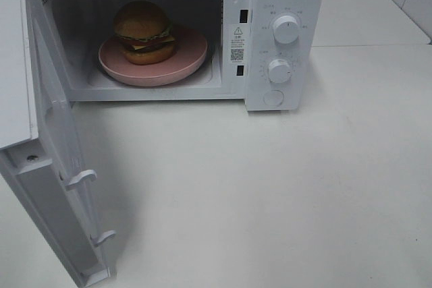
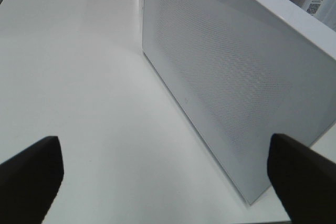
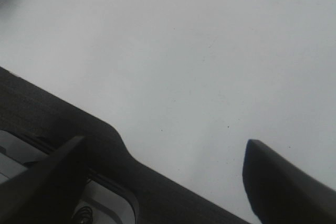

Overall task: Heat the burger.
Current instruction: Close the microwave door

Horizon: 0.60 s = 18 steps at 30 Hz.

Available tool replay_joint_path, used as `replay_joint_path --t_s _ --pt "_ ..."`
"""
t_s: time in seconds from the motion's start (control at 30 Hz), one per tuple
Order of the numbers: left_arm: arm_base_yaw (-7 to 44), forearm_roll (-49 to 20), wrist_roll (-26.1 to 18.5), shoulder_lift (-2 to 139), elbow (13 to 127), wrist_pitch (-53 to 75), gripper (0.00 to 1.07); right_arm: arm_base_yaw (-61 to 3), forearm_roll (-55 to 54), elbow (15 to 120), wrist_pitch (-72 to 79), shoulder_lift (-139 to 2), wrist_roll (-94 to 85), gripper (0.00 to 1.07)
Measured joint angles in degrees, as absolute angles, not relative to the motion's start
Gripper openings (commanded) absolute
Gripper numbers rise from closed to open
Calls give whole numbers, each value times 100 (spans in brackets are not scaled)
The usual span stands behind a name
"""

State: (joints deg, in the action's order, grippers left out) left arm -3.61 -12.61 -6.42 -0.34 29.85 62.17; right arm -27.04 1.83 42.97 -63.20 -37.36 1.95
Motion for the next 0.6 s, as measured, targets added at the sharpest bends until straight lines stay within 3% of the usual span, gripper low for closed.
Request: replay_joint_path --t_s 0.13,0.2,0.6 --pt "-361 -1261 -642 -34 2985 6217 98 -2641 321 4297 -6400 -3358 195 75" --pt "-361 -1261 -642 -34 2985 6217 98 -2149 539 4297 -6440 -2848 183 75" --pt "-361 -1261 -642 -34 2985 6217 98 -1123 848 4034 -6354 -1238 160 75"
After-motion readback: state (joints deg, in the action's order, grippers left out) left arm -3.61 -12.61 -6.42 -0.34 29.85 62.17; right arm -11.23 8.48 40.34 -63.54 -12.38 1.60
